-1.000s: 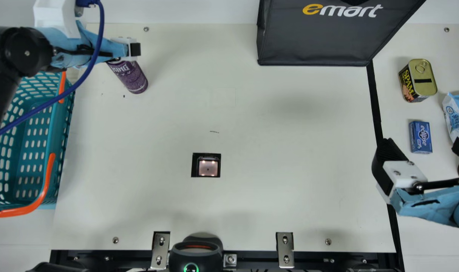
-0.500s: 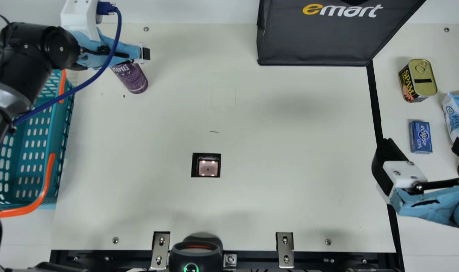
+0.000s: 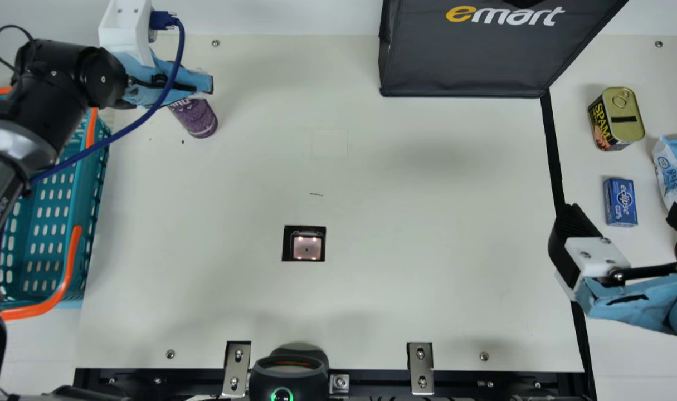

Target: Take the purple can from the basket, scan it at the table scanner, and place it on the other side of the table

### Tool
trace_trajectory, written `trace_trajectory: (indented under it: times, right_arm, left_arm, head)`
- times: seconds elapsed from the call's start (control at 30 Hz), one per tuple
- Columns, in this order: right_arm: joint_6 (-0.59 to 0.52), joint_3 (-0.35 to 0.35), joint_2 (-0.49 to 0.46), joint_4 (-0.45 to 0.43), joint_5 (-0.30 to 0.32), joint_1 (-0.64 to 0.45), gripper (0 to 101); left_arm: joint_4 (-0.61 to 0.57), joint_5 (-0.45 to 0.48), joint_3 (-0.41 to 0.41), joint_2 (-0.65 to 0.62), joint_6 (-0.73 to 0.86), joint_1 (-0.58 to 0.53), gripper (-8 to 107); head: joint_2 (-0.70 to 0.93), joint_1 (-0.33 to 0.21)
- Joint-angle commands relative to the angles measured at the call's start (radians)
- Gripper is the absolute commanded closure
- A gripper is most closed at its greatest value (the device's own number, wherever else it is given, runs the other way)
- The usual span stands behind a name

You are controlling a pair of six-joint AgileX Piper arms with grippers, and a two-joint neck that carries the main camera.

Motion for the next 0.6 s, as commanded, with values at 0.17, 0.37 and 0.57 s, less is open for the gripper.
trace_trajectory:
  times: [0.17, 0.37, 0.57]
  right_arm:
    - [0.000, 0.000, 0.000, 0.000, 0.000, 0.000, 6]
    - [0.000, 0.000, 0.000, 0.000, 0.000, 0.000, 6]
    - [0.000, 0.000, 0.000, 0.000, 0.000, 0.000, 6]
  left_arm:
    - [-0.003, 0.029, 0.037, -0.093, -0.035, -0.017, 107]
    - [-0.005, 0.071, 0.089, -0.198, -0.060, -0.042, 107]
    - [-0.012, 0.119, 0.149, -0.301, -0.079, -0.075, 107]
  head:
    - [0.000, -0.027]
    - [0.000, -0.027]
    - [0.000, -0.027]
